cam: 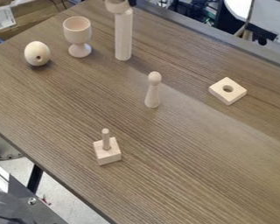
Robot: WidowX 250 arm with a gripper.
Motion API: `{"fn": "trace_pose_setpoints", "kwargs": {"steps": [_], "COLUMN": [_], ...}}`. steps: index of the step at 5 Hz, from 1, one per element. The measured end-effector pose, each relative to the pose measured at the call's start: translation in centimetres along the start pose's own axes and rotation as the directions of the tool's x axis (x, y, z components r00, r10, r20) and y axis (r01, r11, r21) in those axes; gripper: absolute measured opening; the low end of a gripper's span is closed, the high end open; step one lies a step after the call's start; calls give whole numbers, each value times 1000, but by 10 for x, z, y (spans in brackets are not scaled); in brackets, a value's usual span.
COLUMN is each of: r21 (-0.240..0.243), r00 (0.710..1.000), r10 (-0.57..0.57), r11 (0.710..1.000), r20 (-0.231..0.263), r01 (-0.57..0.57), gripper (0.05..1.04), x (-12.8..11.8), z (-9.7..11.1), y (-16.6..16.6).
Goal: Put the ring through the cylinder
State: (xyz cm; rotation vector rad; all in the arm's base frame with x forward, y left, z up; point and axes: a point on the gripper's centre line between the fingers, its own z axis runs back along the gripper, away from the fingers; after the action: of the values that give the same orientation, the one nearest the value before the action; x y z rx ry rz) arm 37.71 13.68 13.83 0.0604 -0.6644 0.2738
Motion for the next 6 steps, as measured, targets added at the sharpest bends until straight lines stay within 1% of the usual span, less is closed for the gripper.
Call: {"fn": "trace_pose_setpoints", "kwargs": {"steps": [1,2,3,4,6], "r21": [2,-4,-3,-9,-2], "r00": [1000,1000,1000,1000,1000], "r10": [2,-4,-5,-10,-13], "r11": [1000,1000,1000,1000,1000], "r20": [5,-15,-7,-8,-14], "r01": [-2,4,5,10,13], "gripper": [771,772,771,771,771], "x": [1,-3,-1,-1,-1], "z": [0,-10,-11,-13,-17], "y": [-1,-4,-3,-5,-6]}}
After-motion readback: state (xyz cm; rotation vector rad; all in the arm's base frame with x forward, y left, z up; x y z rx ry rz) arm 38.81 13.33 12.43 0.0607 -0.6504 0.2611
